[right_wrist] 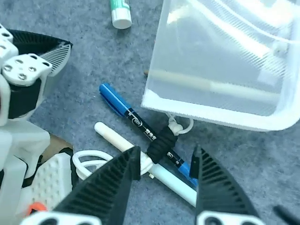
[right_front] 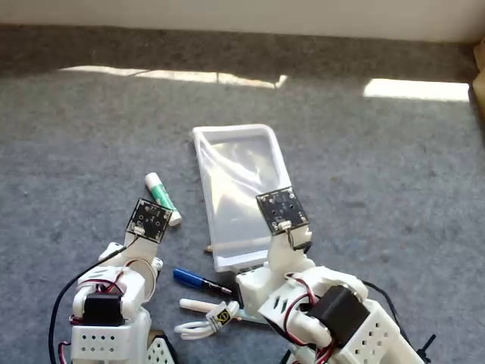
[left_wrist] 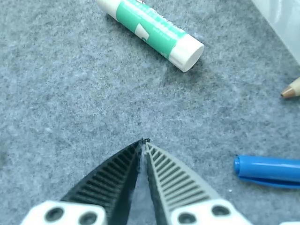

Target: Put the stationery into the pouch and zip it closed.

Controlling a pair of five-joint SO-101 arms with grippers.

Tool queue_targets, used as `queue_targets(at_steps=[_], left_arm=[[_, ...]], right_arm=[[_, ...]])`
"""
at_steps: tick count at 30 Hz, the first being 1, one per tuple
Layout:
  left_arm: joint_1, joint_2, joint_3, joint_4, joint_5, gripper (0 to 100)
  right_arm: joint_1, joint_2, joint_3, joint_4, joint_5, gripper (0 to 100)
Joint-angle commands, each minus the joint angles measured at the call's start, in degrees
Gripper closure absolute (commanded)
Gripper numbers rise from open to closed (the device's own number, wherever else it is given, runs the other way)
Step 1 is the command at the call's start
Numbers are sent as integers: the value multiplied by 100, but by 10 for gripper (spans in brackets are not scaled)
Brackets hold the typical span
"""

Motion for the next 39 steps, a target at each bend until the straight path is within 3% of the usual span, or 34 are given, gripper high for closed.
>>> queue_targets(at_steps=[1,8,14,21,30,39], left_arm=[[-31,-22,127,26,35,995],[-31,-22,127,26,35,995],[-31,-22,127,26,35,995],[-31,-22,127,26,35,995],[-31,-22,127,26,35,995],[-31,-22,127,26,35,995]], right_arm=[[-84,154,4,-207,-35,823],[-145,1640,-75,-233,-360,823],[-145,2633,-110,-910,-413,822],[-154,3240,-101,-1596,-422,822],[-822,3793,-101,-1640,-826,822],[-822,4462,-145,-1648,-835,822]])
